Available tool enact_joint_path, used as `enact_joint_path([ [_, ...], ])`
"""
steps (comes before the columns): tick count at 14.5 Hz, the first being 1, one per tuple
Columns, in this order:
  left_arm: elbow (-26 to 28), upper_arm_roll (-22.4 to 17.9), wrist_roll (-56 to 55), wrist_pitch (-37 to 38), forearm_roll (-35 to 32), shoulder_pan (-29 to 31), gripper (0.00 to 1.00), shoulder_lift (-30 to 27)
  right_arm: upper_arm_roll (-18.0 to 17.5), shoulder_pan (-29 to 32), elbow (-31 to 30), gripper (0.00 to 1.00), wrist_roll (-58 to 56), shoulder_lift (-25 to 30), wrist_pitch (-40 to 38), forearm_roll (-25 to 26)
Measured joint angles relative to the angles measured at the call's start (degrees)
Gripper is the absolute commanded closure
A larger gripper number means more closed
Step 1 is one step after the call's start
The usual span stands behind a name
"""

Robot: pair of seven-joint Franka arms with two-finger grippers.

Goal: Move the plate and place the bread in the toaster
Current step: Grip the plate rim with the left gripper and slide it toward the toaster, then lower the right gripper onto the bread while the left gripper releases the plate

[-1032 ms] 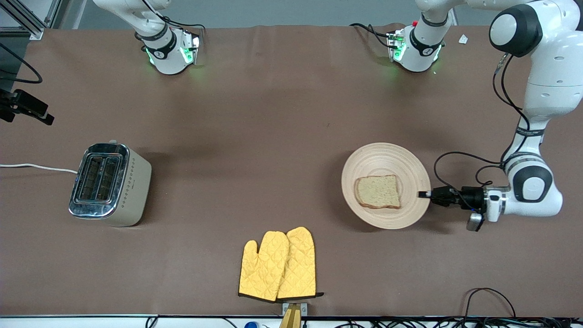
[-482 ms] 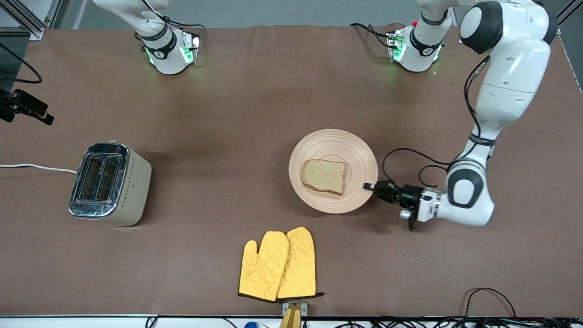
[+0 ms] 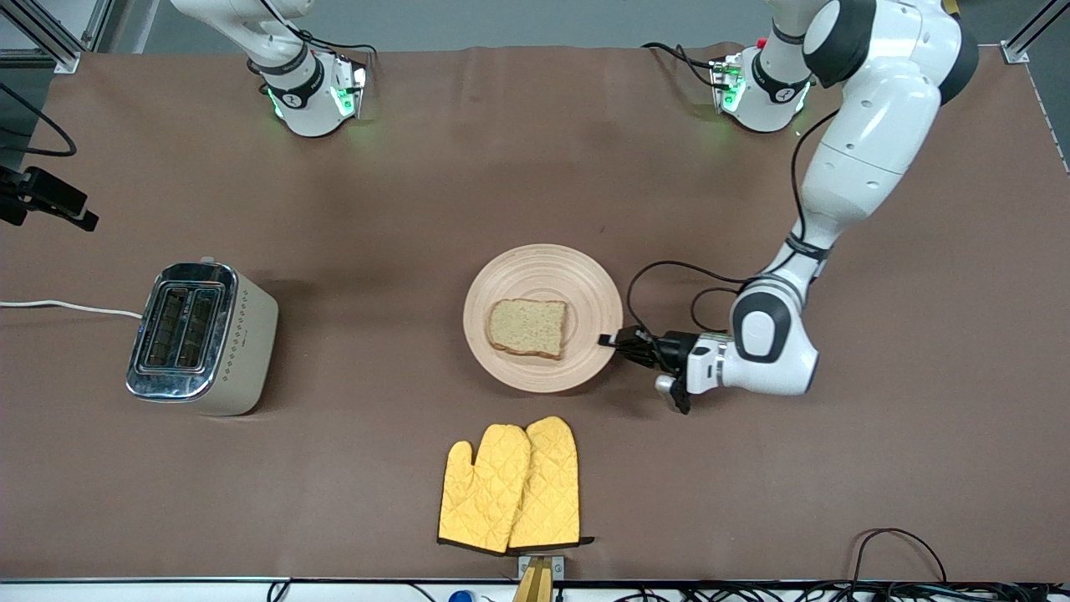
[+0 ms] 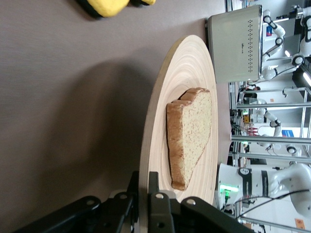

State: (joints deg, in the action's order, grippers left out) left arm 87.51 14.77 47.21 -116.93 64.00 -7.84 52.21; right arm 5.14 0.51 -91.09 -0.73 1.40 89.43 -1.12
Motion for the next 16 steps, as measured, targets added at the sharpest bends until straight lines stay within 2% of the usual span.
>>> enact_joint_path([
  [5,1.5,0.0,0.0,-4.4,4.2,-3.5,0.98,0.3,-0.8,-7.4,-0.3,0.00,0.2,-4.0,0.7,-0.5],
  [6,2.0,0.0,0.0,-4.7,4.3,-3.6,0.94,0.3,-0.9,-8.9,-0.3,0.00,1.0,-5.1,1.9,-1.4],
  [7,2.5,0.0,0.0,-4.8,4.3,-3.6,0.85,0.4,-0.9,-10.1,-0.3,0.00,2.4,-6.3,3.2,-2.5],
  [8,2.8,0.0,0.0,-4.8,4.3,-3.6,0.60,0.5,-0.9,-11.1,-0.3,0.00,4.1,-7.5,4.5,-3.3],
  [9,3.0,0.0,0.0,-4.7,4.6,-3.6,0.01,0.5,-0.9,-12.0,-0.3,0.00,5.8,-8.6,5.6,-3.9],
  [12,3.0,0.0,-1.8,-4.9,4.8,-3.3,0.00,0.4,-1.0,-15.1,-1.1,0.00,12.6,-11.5,10.4,-6.7],
  [16,2.5,-0.3,-10.5,-5.6,2.5,-1.6,0.00,-2.1,-1.1,-21.6,-6.3,0.00,19.9,-15.0,22.1,-9.5],
])
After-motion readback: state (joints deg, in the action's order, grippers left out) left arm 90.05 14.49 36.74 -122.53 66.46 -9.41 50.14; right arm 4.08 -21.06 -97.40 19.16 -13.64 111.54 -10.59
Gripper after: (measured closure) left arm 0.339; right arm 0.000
